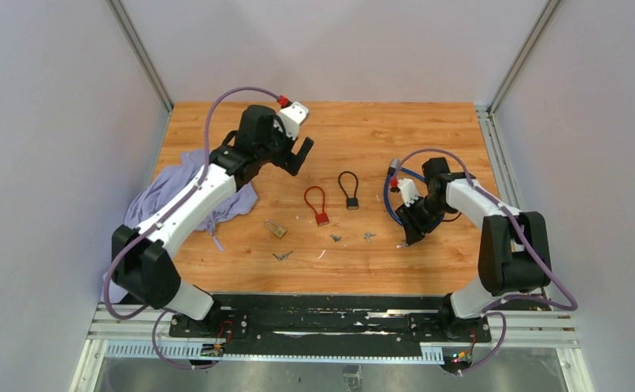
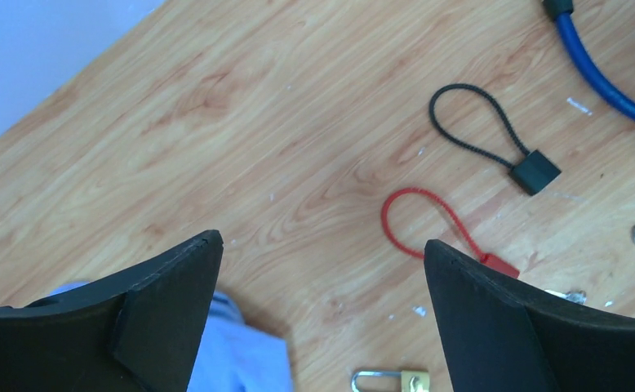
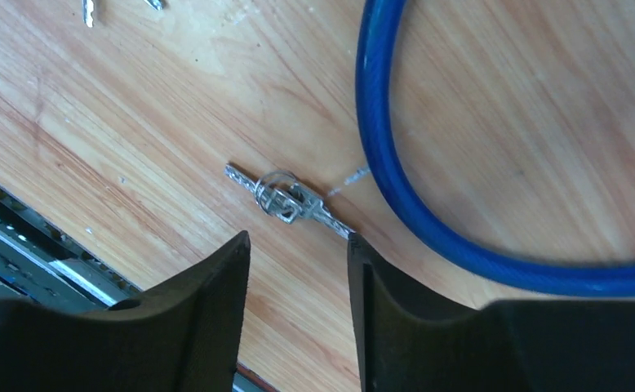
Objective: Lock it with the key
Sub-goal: Place the key at the center of the board, then reset both arms
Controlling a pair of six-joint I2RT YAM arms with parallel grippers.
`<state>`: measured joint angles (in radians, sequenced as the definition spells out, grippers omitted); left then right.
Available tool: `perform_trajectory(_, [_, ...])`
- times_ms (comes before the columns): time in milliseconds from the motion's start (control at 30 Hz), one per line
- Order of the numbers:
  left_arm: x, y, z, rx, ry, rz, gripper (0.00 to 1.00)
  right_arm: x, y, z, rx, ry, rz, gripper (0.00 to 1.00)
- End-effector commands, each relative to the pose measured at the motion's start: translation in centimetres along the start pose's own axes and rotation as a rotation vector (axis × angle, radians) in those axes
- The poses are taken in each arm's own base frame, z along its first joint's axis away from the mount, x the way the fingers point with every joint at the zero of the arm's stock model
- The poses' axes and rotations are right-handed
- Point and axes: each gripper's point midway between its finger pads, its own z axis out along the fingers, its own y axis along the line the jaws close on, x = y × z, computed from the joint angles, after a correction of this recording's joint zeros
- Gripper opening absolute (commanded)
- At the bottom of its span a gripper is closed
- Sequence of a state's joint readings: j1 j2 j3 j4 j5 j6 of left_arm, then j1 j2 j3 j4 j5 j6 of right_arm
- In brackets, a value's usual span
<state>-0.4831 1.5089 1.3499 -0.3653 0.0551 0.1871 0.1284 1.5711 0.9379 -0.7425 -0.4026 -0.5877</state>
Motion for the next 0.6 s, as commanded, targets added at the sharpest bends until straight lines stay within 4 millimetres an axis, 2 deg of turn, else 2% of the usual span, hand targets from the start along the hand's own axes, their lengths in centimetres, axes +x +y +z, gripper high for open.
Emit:
perform_trajectory(0, [-1.5, 2.9, -3.9, -0.146, -0.095, 0.055, 0.98, -1.1, -1.0, -3.2, 0.126, -0.027, -0.021, 0.51])
perform_trajectory(367, [1.5, 7.4, -11.8, -0.378, -0.186, 0.001, 0.98, -6.6, -3.6, -13.8, 0.439, -0.286, 0.041, 0.61])
perform_trajectory(467, [2.0, 8.4, -13.6, -0.445, -0.232, -0.044, 0.98, -8.6, -3.4, -16.8, 0.485, -0.391, 0.038, 0.62])
perform_trajectory(567, [2.2, 9.0, -14.8, -0.467, -0.257, -0.056, 0.98, -10.4, -2.7, -18.9, 0.5, -0.516, 0.027, 0.62])
